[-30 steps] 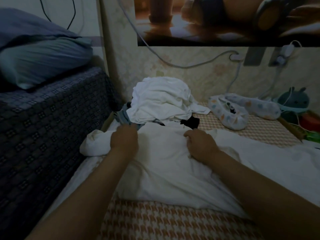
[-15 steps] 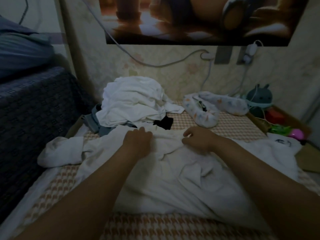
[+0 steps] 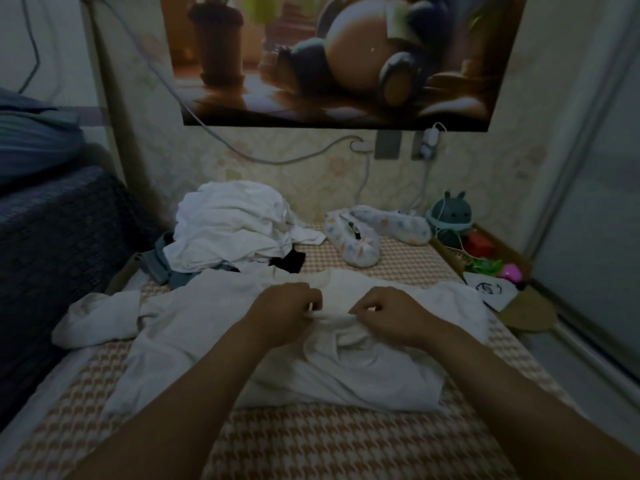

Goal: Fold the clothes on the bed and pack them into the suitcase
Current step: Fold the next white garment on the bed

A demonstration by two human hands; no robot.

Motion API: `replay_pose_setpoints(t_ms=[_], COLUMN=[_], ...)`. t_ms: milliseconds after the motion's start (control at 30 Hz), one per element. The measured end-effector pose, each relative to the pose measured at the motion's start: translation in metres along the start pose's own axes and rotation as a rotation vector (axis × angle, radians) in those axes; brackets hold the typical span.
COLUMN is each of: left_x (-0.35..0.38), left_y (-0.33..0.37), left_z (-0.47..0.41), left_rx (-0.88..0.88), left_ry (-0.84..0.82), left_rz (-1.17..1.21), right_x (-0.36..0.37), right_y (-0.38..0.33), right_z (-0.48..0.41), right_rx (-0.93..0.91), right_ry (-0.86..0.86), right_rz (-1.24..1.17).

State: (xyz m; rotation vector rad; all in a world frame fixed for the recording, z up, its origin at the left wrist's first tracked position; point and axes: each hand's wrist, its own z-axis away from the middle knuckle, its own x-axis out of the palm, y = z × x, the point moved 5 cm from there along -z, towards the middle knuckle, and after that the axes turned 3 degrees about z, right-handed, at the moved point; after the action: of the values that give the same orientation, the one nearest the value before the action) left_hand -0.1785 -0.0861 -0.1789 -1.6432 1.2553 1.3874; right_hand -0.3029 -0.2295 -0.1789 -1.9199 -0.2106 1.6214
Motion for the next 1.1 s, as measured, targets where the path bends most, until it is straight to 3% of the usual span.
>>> replay_pose_setpoints(t_ms=[67, 133, 167, 200, 267, 367, 433, 500, 567, 633, 733, 767, 800, 867, 933, 1033, 1100], left_x=[0.001, 0.013, 0.017, 0.018, 0.014, 0.015, 0.026, 0.036, 0.045, 0.043, 0.023, 0.016, 0.014, 0.030, 0.050, 0.052, 0.050], left_y=[0.001, 0.002, 0.002, -0.001, -0.004, -0.005, 0.000, 0.005, 0.004, 0.000, -0.008, -0.005, -0.002, 0.004, 0.004, 0.001, 0.004], left_z=[0.021, 0.043, 0.049, 0.050, 0.043, 0.029, 0.022, 0.015, 0.008, 0.001, -0.015, -0.021, -0.027, -0.035, -0.034, -0.032, -0.028], left_rx=[-0.041, -0.100, -0.160, -0.213, -0.233, -0.130, -0.058, -0.070, -0.102, -0.129, -0.115, -0.083, -0.050, -0.041, -0.075, -0.093, -0.112], left_ry=[-0.253, -0.599, -0.686, -0.688, -0.513, -0.217, -0.236, -0.361, -0.403, -0.289, 0.074, 0.133, 0.103, -0.189, -0.428, -0.377, -0.458], left_rz=[-0.011, 0.008, 0.066, 0.127, 0.128, 0.052, 0.084, 0.116, 0.166, 0.215, 0.268, 0.271, 0.271, 0.282, 0.224, 0.102, 0.154], right_x=[0.001, 0.009, 0.015, 0.022, 0.029, 0.017, 0.002, -0.010, -0.017, -0.014, 0.008, 0.011, 0.012, 0.009, 0.012, 0.013, 0.012], right_y=[0.002, 0.008, 0.010, 0.011, 0.010, 0.014, 0.017, 0.019, 0.019, 0.018, 0.015, 0.015, 0.016, 0.016, 0.019, 0.023, 0.026], right_z=[0.002, 0.003, 0.005, 0.006, 0.006, 0.000, -0.001, 0.001, 0.003, 0.000, -0.005, -0.005, -0.006, -0.007, -0.006, -0.002, -0.003], right_rx=[0.036, 0.095, 0.105, 0.106, 0.084, 0.079, 0.082, 0.080, 0.085, 0.130, 0.257, 0.265, 0.247, 0.162, 0.157, 0.264, 0.307], right_ry=[0.006, -0.095, -0.173, -0.236, -0.239, 0.015, 0.235, 0.423, 0.491, 0.345, -0.041, -0.093, -0.095, -0.082, -0.185, -0.351, -0.400], right_rz=[-0.046, 0.115, 0.179, 0.209, 0.201, 0.130, 0.086, -0.026, -0.128, -0.276, -0.482, -0.484, -0.454, -0.369, -0.375, -0.153, -0.042])
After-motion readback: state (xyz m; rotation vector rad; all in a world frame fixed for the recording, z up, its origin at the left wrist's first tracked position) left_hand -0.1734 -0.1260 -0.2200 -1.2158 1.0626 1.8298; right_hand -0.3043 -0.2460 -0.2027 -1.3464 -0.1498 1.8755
